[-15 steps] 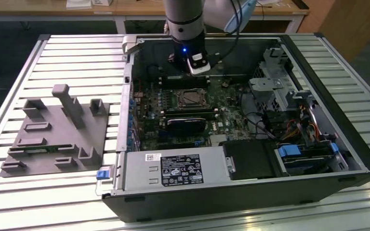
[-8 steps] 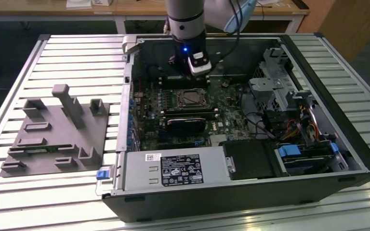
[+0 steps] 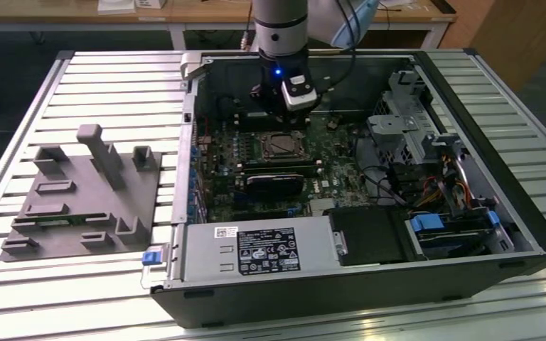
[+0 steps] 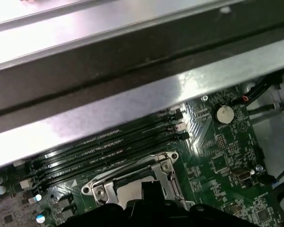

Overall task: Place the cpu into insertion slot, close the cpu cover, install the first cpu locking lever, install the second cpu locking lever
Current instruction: 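Install the first cpu locking lever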

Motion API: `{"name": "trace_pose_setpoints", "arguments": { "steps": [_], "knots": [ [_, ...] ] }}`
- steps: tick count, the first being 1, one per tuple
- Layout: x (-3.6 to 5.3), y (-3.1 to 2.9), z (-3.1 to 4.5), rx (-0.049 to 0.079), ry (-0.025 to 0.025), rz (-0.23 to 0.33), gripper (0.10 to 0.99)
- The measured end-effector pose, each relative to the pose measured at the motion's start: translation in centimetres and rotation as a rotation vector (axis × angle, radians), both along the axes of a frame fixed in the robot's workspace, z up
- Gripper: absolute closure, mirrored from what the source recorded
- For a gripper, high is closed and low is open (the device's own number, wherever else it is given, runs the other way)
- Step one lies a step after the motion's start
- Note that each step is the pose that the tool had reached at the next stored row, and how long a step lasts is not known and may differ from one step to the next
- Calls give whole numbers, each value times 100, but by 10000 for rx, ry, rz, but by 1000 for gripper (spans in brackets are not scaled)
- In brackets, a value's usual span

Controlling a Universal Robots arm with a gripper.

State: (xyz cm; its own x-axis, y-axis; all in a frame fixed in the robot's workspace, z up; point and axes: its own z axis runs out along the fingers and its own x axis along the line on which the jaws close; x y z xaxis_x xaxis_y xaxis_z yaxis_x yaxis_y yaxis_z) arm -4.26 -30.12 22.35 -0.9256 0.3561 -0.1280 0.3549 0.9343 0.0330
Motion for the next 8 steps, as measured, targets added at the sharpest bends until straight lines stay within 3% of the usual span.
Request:
{"name": "trace_pose_setpoints", "arguments": {
  "steps": [2, 8],
  "knots": [
    [1, -7, 0, -13, 54, 1, 980],
    [2, -95, -9, -10, 63, -7, 980]
  ]
}}
